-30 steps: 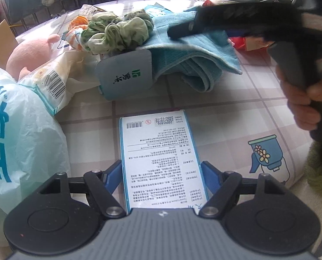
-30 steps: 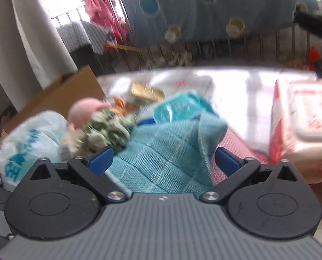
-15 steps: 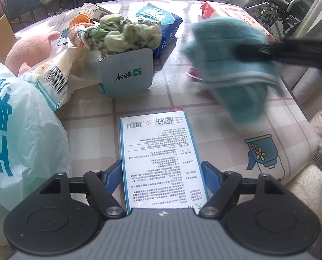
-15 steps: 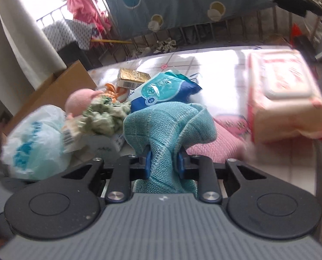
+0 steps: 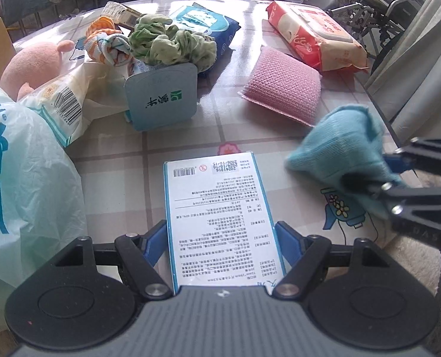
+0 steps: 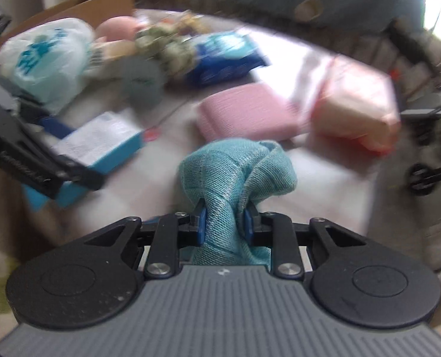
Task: Organize soft objects
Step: 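Hand the medicine box to the left gripper while the right gripper grasps the teal towel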
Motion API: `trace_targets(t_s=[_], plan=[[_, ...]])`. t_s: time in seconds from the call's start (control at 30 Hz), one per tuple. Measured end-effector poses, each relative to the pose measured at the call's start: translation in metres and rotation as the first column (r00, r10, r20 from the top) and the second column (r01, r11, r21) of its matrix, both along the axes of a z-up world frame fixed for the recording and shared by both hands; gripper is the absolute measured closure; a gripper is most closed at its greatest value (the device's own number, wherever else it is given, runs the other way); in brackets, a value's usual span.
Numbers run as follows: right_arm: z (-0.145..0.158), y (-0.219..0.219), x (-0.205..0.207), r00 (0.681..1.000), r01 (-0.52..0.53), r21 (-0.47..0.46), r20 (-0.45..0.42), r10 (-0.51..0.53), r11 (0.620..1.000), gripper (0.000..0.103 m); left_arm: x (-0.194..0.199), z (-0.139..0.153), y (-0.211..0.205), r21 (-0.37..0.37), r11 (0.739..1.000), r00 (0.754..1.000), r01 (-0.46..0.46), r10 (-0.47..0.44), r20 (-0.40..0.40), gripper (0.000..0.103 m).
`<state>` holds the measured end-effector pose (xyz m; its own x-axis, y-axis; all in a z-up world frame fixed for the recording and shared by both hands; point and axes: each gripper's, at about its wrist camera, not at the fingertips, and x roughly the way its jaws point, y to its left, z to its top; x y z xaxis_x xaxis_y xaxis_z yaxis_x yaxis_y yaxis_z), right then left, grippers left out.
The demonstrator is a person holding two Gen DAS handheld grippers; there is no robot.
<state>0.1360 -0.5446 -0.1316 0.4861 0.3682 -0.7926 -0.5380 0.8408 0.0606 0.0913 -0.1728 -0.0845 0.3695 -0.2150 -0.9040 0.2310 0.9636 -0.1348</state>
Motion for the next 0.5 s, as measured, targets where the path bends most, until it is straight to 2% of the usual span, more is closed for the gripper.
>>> trace_targets(t_s=[0.1,0.17,0.27,0.37,0.5], plan=[[-0.002,-0.016,0.013,0.996,0.063,0.15,-0.075,-0.053,0.987,0.074,0.0,0.001,0.0,-0.003,1.0,1.0,-0.001,0.001,-0.003,0.026],[-0.004,-0.032,0.021,0.989,0.122,0.213,-0.111,-0.1,0.97,0.061,0.002,0.0,-0.001,-0.004,1.0,1.0,-0.002,0.002,-0.005,0.026],[-0.01,-0.039,0.024,0.986,0.152,0.203,-0.096,-0.135,0.967,0.046,0.002,0.0,-0.001,-0.001,1.0,1.0,0.0,0.0,-0.004,0.026],[-0.019,-0.036,0.024,0.987,0.143,0.201,-0.103,-0.124,0.969,0.045,0.003,-0.001,-0.003,0.007,1.0,1.0,0.002,-0.002,-0.001,0.026],[-0.02,-0.022,0.024,0.991,0.13,0.15,-0.063,-0.122,0.98,0.047,0.004,-0.002,-0.007,0.023,1.0,1.0,0.009,-0.009,0.01,0.026]])
